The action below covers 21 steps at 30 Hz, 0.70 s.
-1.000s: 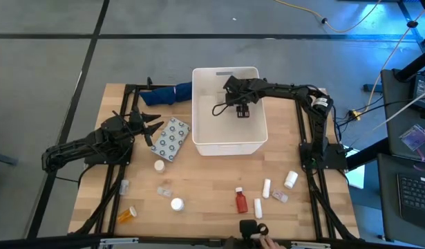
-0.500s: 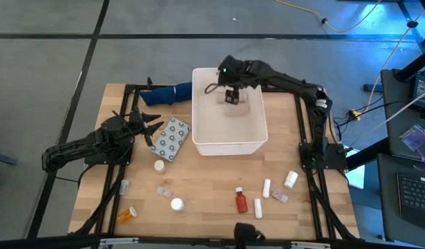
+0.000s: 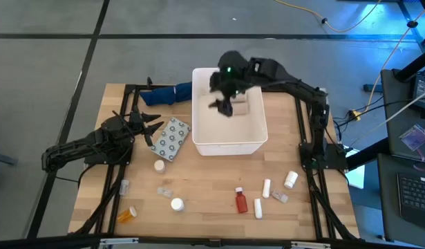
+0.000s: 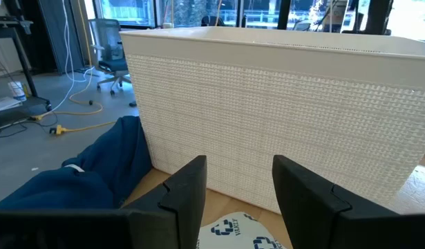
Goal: Pick & place medical supplies in basket/bin
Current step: Put the white bandage into the bin
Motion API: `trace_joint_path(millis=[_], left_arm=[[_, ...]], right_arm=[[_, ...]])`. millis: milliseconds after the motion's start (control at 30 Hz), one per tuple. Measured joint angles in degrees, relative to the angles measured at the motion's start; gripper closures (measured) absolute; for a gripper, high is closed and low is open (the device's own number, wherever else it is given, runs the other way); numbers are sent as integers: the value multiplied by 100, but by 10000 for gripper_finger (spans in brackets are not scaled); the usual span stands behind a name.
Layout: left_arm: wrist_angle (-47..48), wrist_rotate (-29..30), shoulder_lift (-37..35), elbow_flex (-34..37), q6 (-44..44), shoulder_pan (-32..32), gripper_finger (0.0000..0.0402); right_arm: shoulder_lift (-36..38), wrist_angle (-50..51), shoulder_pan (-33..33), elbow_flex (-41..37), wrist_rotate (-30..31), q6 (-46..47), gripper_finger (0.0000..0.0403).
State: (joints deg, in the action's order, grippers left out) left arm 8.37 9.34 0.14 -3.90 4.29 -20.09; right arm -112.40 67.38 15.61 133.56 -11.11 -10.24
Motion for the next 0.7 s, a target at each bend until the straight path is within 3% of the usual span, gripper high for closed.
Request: trace_joint_path(millis=[333, 567, 700], left_arm=[[-1, 5, 0, 0, -50, 1, 242], [-33, -206, 0, 0, -58, 6, 242], [-699, -990, 0, 0, -48, 6, 242]], right_arm=[[45, 1074, -888, -2, 32, 869, 106], [116, 936, -1638, -2, 1361, 1566, 106], [116, 850, -1958, -2, 1695, 2258, 106]])
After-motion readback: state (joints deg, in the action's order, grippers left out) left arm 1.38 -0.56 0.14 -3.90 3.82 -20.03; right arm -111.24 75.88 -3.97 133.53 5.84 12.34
